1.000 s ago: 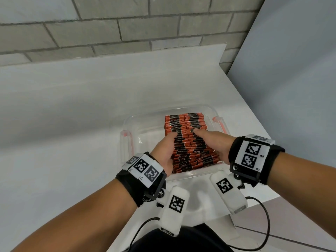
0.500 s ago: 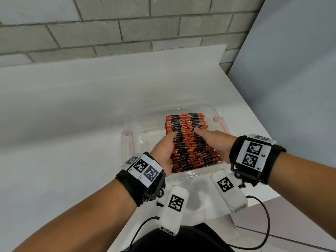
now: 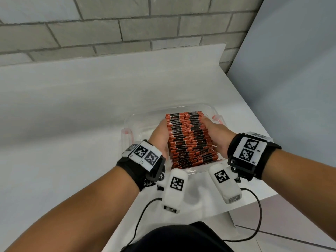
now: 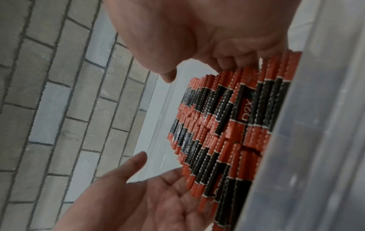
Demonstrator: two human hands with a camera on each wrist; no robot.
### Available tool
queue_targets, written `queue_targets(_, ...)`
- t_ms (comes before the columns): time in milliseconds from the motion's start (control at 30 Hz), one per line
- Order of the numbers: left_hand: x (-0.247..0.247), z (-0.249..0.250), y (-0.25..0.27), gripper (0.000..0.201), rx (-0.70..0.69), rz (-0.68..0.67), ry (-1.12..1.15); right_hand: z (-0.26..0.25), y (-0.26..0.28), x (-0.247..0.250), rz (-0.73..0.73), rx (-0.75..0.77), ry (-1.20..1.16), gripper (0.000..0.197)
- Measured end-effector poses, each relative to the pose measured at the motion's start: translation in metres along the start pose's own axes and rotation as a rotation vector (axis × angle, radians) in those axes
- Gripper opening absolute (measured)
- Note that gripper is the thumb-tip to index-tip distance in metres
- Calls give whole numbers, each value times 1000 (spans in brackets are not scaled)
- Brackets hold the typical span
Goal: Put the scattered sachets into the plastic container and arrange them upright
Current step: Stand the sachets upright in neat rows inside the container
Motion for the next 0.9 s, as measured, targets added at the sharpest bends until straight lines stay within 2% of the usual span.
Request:
queue_targets(100, -4, 2, -2, 40, 44, -37, 27, 0, -2, 0, 5, 8, -19, 86)
queue_targets(200, 1, 2, -11, 41, 35, 8, 27, -5, -2, 2, 23, 37, -28, 84)
queue_targets(333, -7, 5, -16, 24, 70, -48, 43, -8, 1, 1, 19, 44, -36, 81)
queue_targets(433, -5, 3, -19, 22, 78, -49, 76, -11, 1, 3, 41, 62, -73, 85)
queue_targets(533, -13, 4, -18, 20, 60, -113, 94, -12, -1, 3, 35, 66, -89, 86)
queue_targets(700, -5, 7, -23, 18, 32, -62, 103, -17, -8, 7, 87, 102, -55, 100)
queue_targets(900, -3, 10, -32, 20, 17, -31, 52, -24, -3, 4, 54, 91, -63, 88)
Point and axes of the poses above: each hand's wrist, its own y-axis away from the middle knuckle, its own x-axis out of the back of the hand, z = x × y, the point moved 10 cm from there along -y, towards the middle knuckle, and after that the axes turned 1 degree about y, right-handed, at the moved point
